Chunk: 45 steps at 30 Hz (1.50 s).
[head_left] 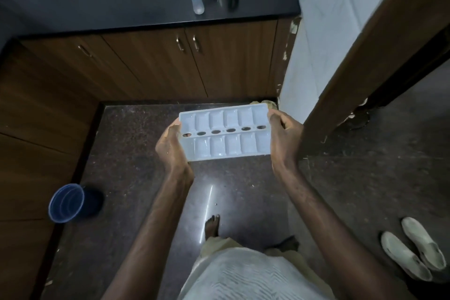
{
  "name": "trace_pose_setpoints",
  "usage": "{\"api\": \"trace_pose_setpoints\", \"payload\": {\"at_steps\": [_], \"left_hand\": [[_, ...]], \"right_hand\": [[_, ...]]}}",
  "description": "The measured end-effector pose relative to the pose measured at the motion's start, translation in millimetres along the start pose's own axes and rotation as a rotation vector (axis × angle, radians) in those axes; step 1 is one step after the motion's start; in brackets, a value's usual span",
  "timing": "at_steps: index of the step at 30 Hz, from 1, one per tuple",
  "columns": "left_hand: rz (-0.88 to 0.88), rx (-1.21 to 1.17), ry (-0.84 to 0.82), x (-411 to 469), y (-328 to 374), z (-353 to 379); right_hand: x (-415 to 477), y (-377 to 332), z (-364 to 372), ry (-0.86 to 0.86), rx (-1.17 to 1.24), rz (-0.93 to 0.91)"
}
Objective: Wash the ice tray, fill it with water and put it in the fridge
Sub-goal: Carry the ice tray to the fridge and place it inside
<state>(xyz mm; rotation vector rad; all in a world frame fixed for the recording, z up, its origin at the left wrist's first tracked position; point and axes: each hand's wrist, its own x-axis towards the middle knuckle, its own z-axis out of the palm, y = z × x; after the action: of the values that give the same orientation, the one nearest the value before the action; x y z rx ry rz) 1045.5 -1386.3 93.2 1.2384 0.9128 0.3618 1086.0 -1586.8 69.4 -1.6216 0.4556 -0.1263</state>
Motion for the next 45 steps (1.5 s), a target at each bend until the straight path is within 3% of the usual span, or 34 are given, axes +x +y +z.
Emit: {"api": "trace_pose_setpoints", "payload": {"at_steps": [10,24,45], "left_hand": [[-0.055,-0.04,0.056,-104.6,-50.1,115.0],[0.021,-0.027,0.07,-133.0,-87.8,238.3],[0.139,-0.03,0.094,-240.5,-145.6,432.3]], "right_hand": [[83.5,-8.5,-138.1,-0.081,0.081,-0.084],[200.2,-3.0,-216.0,-0.102,0.052,-0.075],[335.3,-7.6,-404.4,-0.144,0.057,-0.006]]}}
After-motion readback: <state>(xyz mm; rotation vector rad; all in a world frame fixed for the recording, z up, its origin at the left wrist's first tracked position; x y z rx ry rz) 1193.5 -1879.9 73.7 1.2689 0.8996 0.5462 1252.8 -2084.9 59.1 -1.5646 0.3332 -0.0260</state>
